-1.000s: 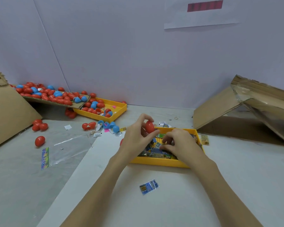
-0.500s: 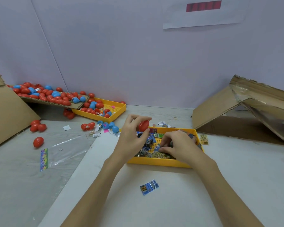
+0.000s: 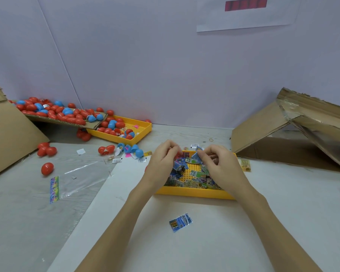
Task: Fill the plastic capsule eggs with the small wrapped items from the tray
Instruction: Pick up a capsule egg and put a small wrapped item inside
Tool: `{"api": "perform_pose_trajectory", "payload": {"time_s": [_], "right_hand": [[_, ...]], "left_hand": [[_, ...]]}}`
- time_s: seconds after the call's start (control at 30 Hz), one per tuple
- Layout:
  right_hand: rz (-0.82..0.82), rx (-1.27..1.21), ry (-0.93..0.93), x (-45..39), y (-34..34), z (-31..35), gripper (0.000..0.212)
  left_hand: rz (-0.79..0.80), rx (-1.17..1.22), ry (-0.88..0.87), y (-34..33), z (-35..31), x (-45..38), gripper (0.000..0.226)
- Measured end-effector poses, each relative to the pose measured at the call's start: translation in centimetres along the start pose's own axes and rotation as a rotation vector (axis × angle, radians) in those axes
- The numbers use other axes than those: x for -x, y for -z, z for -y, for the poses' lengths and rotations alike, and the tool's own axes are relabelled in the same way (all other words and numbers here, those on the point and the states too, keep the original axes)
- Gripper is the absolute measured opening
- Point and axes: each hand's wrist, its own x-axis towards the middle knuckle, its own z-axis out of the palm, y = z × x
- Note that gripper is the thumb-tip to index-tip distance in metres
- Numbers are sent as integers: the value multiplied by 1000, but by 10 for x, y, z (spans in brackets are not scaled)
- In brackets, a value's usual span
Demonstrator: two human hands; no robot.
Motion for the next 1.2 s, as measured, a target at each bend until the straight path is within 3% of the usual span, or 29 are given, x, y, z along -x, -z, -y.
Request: {"api": "perform_pose_trajectory", "payload": {"time_s": [0.17, 0.4, 0.53, 0.6, 0.73, 0.93, 1.03, 1.13, 1.2], "right_hand": [[17, -163, 28, 4, 1, 12, 39], [54, -265, -38, 5, 0, 14, 46], [33, -351, -149, 4, 0, 14, 62], [19, -438, -172, 3, 3, 14, 56], [125, -504, -111, 3, 7, 14, 22], [236, -561, -180, 4, 5, 13, 28], [187, -733, -273, 4, 4, 12, 26], [115, -915, -382, 3, 3, 12, 20], [54, -1038, -455, 2, 4, 14, 17]], "left_hand": [[84, -95, -26, -7, -3, 4, 48], [188, 17, -88, -2, -7, 6, 7], [86, 28, -63, -4, -9, 8, 10], [30, 31, -28, -2, -9, 7, 14], [-14, -7, -49, 0, -9, 5, 16], [-20, -41, -78, 1, -10, 5, 16], [-7, 119, 18, 0, -10, 3, 25], [87, 461, 194, 1, -12, -2, 29], [131, 553, 212, 3, -12, -5, 32]]}}
